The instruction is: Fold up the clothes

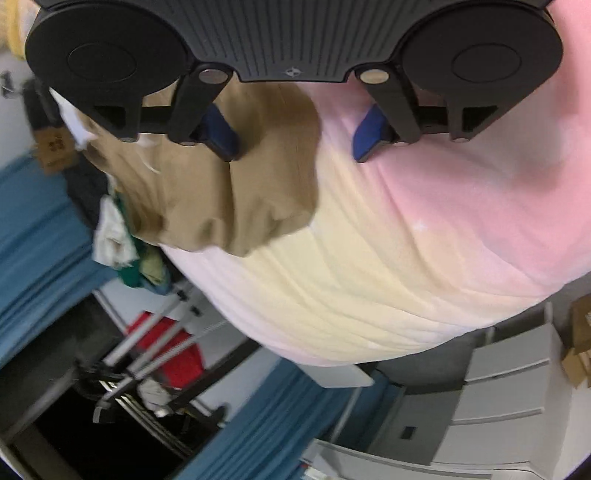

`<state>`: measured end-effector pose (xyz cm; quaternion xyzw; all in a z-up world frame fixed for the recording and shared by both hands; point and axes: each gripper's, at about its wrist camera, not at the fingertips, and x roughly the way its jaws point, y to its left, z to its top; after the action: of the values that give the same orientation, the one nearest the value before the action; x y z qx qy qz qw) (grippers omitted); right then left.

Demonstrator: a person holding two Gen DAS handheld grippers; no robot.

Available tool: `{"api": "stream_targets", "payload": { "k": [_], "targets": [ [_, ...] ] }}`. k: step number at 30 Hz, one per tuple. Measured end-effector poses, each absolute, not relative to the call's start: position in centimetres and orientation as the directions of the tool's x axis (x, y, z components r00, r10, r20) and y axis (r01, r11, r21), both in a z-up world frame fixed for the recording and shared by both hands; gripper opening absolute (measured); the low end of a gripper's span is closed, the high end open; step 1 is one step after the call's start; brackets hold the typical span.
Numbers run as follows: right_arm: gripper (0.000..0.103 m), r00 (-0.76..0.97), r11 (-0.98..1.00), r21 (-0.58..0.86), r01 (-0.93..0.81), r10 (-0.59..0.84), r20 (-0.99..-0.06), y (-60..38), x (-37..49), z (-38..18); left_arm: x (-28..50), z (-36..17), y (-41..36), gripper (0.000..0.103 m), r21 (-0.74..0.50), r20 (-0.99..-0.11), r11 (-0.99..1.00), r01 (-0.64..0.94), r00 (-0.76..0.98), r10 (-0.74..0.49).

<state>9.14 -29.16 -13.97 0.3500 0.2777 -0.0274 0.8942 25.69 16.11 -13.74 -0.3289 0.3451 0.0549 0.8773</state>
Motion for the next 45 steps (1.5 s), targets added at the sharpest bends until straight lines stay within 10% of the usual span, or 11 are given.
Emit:
{"api": "stream_targets", "payload": {
  "k": [2,3,20,31,35,45],
  "targets": [
    [0.078,0.839,0.753,0.612,0.242,0.154,-0.522,-29.3,10.1,-14.8,26.8,-13.9,16.0,0.009,-0.558,-0.617,0.770,-0.309,0.775,-0.135],
    [0.078,0.836,0.751,0.614,0.244,0.158,-0.526,-29.5,10.5,-15.1,27.3,-13.8,15.8,0.002,-0.560,-0.611,0.774,-0.295,0.778,-0.146],
    [0.078,0.830,0.794,0.546,0.266,0.100,-0.549,-29.6,13.2,-16.3,37.5,-6.6,16.4,0.002,0.011,-0.596,0.933,-0.360,0.747,0.295],
    [0.078,0.835,0.807,0.531,0.258,0.090,-0.543,-29.7,13.6,-15.8,25.5,-8.3,17.8,0.043,-0.252,-0.673,0.949,-0.187,0.739,-0.033],
    [0.078,0.839,0.805,0.530,0.268,0.076,-0.539,-30.2,12.7,-15.0,17.2,-7.7,15.5,0.043,-0.278,-0.718,0.959,-0.053,0.675,-0.170],
    [0.077,0.786,0.863,0.441,0.248,0.086,-0.612,-29.9,8.5,-13.1,5.0,-7.6,5.1,0.042,-0.006,-0.773,0.936,0.352,0.592,-0.228]
  ]
}}
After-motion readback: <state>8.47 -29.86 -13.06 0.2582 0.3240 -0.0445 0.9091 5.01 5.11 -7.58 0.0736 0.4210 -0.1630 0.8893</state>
